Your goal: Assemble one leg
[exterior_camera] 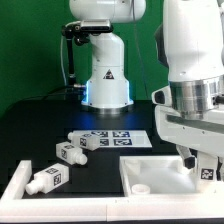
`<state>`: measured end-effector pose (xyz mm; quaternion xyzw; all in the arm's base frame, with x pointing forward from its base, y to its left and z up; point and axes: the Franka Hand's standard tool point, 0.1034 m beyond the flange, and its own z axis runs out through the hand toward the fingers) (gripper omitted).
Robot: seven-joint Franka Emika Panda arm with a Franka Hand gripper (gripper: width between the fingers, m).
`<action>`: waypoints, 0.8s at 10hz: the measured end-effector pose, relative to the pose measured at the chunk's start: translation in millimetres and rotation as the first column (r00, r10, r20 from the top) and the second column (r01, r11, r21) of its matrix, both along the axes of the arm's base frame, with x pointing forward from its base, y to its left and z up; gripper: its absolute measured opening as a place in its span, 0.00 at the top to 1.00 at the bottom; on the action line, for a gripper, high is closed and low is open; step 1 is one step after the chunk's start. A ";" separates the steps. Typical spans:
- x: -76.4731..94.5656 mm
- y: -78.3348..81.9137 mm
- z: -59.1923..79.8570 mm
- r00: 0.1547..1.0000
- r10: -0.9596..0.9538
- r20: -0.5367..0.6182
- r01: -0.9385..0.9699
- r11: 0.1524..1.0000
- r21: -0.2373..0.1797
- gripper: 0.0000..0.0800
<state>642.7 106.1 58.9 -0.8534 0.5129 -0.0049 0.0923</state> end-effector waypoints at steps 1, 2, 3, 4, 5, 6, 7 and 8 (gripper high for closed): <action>0.0 -0.2 -0.1 0.997 0.077 0.011 -0.076 0.997 -0.010 0.19; 0.0 -0.3 -0.1 0.990 0.138 0.020 -0.138 0.990 -0.017 0.19; 0.0 -0.5 0.0 0.983 0.183 0.026 -0.183 0.983 -0.024 0.19; 0.0 -0.7 -0.1 0.961 0.274 0.036 -0.273 0.961 -0.041 0.19; -1.3 5.4 2.6 0.882 0.470 0.033 -0.465 0.880 -0.097 0.19; -2.2 13.1 3.2 0.859 0.511 0.029 -0.505 0.855 -0.118 0.19; -2.3 11.8 2.4 0.874 0.484 0.030 -0.479 0.871 -0.109 0.20; -2.1 10.7 2.3 0.875 0.484 0.029 -0.478 0.871 -0.110 0.20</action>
Offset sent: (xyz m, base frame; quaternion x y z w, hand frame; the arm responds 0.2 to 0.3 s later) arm 0.0000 0.0000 0.0000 0.0000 0.0000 -0.1938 0.9810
